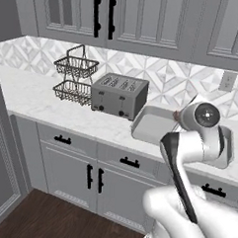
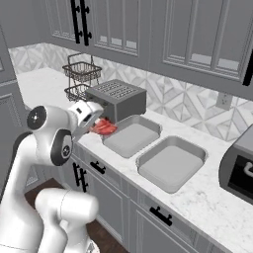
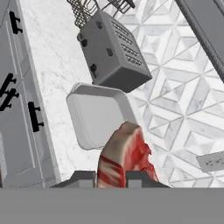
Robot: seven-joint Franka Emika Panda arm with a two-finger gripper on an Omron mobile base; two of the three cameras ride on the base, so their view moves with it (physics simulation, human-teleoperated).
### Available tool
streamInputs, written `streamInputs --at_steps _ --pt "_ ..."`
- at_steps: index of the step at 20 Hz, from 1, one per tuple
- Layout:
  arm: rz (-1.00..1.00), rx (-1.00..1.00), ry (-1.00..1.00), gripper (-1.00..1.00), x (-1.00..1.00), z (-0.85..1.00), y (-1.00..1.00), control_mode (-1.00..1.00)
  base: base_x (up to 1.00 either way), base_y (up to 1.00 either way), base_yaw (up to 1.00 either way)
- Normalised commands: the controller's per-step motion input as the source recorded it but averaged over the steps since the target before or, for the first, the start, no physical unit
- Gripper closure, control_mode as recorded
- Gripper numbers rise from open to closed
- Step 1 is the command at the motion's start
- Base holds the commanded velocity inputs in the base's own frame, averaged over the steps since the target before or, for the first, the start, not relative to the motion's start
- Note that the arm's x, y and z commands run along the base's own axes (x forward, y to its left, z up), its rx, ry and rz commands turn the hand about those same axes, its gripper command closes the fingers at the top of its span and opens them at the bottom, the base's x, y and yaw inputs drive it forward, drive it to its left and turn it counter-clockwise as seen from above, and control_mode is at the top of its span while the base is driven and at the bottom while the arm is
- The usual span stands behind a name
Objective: Place one eggplant and one steak in each tupperware on the nearby counter, to pack two identical lunches.
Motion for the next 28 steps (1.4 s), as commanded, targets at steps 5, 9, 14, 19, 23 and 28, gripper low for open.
streamInputs --at_steps 5,9,14,19,23,28 --pt "0.00 0.19 0.06 1.00 0.96 -0.17 -0.04 -1.00 0.00 0.00 0.00" --pt "0.00 0.07 0.03 1.00 0.85 -0.18 -0.05 -1.00 0.00 0.00 0.00" --pt "0.00 0.00 0.04 1.00 0.48 -0.34 -0.01 -1.00 0.00 0.00 0.00" --pt "0.00 0.00 0.01 1.00 0.44 -0.36 -0.11 -1.00 0.00 0.00 0.00" --pt "0.00 0.00 0.00 1.00 0.40 -0.37 -0.26 -1.00 0.00 0.00 0.00" --pt "0.00 0.00 0.00 1.00 0.43 -0.25 -0.18 -1.00 0.00 0.00 0.00"
